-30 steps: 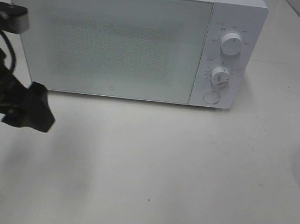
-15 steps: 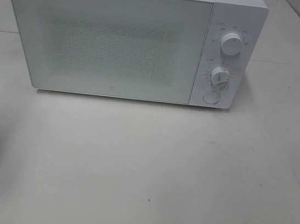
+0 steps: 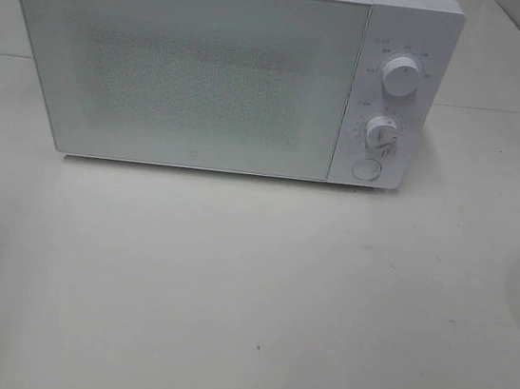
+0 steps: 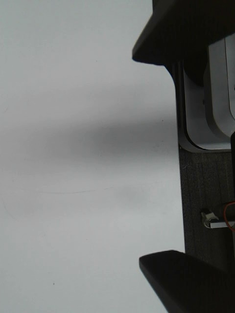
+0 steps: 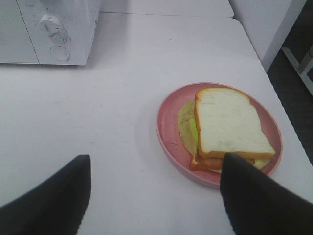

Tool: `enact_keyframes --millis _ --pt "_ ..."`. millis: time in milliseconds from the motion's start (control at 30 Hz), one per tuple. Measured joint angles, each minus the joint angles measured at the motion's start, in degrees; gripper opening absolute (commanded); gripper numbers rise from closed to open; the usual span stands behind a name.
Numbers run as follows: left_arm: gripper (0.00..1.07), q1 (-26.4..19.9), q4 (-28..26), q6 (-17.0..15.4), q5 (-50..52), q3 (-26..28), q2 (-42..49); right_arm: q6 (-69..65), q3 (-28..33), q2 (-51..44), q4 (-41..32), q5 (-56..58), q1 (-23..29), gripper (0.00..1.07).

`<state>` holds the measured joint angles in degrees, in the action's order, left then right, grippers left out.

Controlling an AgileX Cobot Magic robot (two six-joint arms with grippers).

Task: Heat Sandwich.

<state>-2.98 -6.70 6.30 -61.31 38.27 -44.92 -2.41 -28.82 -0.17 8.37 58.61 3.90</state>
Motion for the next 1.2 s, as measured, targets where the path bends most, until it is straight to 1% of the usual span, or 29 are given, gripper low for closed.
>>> enact_keyframes --millis 67,100,200,267,333,433,533,600,667,800,967,1200 --pt "0.98 0.0 0.0 0.0 -0.2 -1.9 3.4 0.0 0.0 0.0 0.0 0.0 0.0 0.71" --pt "0.98 0.0 0.0 0.0 -0.4 -3.6 7.3 0.0 0.0 0.0 0.0 0.0 0.0 0.71" --pt "0.98 0.0 0.0 0.0 -0.5 -4.8 10.8 0.0 0.0 0.0 0.0 0.0 0.0 0.71" --pt "0.98 0.0 0.1 0.0 -0.5 -6.4 16.0 0.0 0.0 0.0 0.0 0.0 0.0 0.71" --pt "0.98 0.0 0.2 0.0 -0.5 -6.9 17.8 0.0 0.0 0.0 0.0 0.0 0.0 0.71" --pt "0.98 0.0 0.3 0.0 0.2 -9.4 24.5 0.0 0.0 0.0 0.0 0.0 0.0 0.71" --pt "0.98 0.0 0.4 0.0 0.7 -9.7 27.6 0.0 0.0 0.0 0.0 0.0 0.0 0.71" --pt "0.98 0.0 0.4 0.0 1.0 -9.7 32.1 0.0 0.0 0.0 0.0 0.0 0.0 0.71" --pt "0.98 0.0 0.4 0.0 1.0 -9.7 33.6 0.0 0.0 0.0 0.0 0.0 0.0 0.71" --pt "0.98 0.0 0.4 0.0 1.1 -9.7 40.4 0.0 0.0 0.0 0.0 0.0 0.0 0.71" --pt "0.98 0.0 0.5 0.0 1.1 -9.7 44.9 0.0 0.0 0.0 0.0 0.0 0.0 0.71" --pt "0.98 0.0 0.5 0.0 1.1 -9.7 45.1 0.0 0.0 0.0 0.0 0.0 0.0 0.71"
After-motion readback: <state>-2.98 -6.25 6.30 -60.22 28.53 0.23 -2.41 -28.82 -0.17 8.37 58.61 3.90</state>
